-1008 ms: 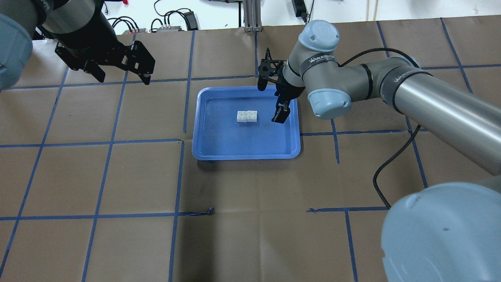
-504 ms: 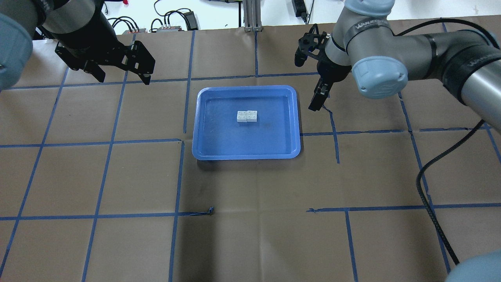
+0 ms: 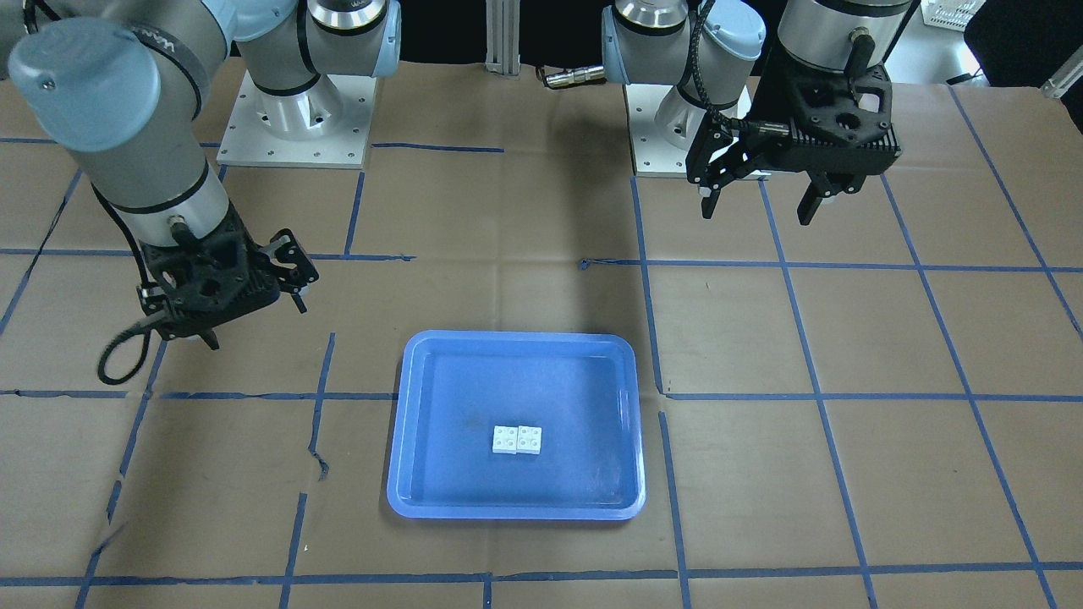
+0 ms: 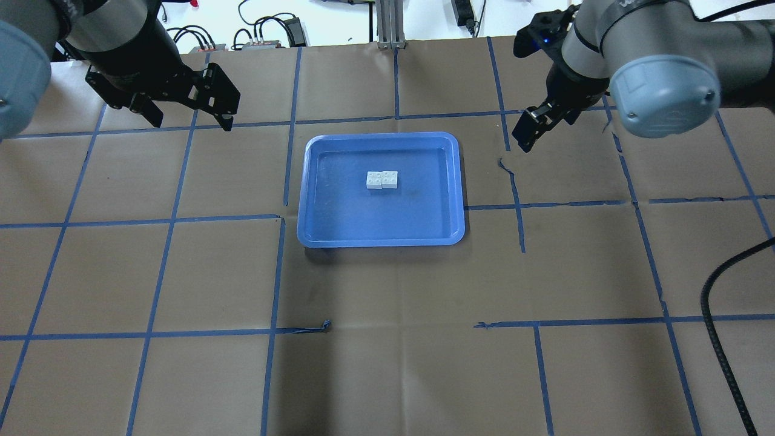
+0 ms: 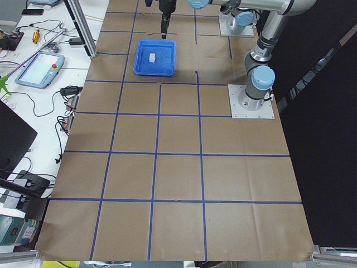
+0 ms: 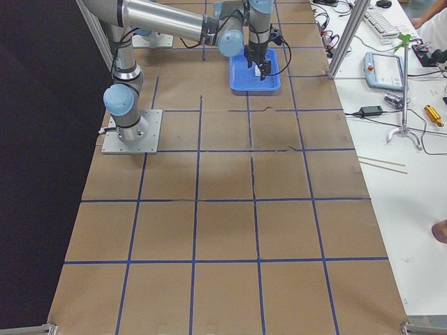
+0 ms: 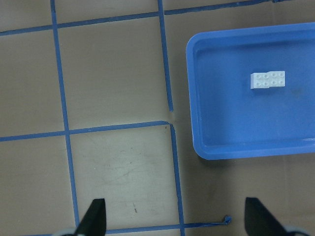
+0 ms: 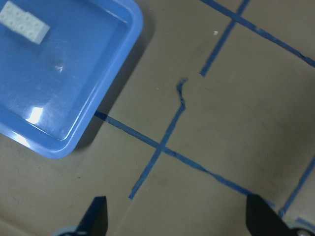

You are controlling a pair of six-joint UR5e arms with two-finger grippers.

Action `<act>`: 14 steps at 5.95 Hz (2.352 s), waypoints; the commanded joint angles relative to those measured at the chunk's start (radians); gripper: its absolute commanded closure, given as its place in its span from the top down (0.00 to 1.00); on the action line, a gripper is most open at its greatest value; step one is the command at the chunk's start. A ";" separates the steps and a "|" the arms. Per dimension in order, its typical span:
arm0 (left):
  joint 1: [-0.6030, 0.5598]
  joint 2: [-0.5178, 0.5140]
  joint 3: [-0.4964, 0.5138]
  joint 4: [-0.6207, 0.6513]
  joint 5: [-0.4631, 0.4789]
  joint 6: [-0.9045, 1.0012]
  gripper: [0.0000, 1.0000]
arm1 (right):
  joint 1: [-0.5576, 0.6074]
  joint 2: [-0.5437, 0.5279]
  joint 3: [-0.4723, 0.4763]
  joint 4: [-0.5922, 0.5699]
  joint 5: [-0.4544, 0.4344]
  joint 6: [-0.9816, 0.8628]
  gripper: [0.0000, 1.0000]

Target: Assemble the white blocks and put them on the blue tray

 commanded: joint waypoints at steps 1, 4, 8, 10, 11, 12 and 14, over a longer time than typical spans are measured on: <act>0.000 0.000 0.000 0.000 0.000 -0.001 0.99 | -0.026 -0.085 0.000 0.094 -0.074 0.366 1.00; 0.000 0.000 0.000 0.002 0.000 0.001 0.99 | 0.025 -0.160 -0.059 0.182 0.062 0.610 1.00; 0.000 0.000 0.000 0.002 0.000 0.000 0.99 | 0.050 -0.139 -0.096 0.191 0.014 0.597 1.00; 0.000 0.000 0.000 0.000 0.000 -0.001 0.99 | 0.050 -0.111 -0.141 0.223 0.016 0.596 1.00; 0.000 0.000 0.000 0.000 0.000 0.000 0.99 | 0.047 -0.110 -0.140 0.224 0.014 0.597 1.00; 0.000 0.000 0.000 0.000 0.000 0.001 0.99 | 0.047 -0.110 -0.139 0.225 0.014 0.597 1.00; 0.000 0.000 0.000 0.000 0.000 0.001 0.99 | 0.047 -0.110 -0.132 0.227 0.014 0.597 1.00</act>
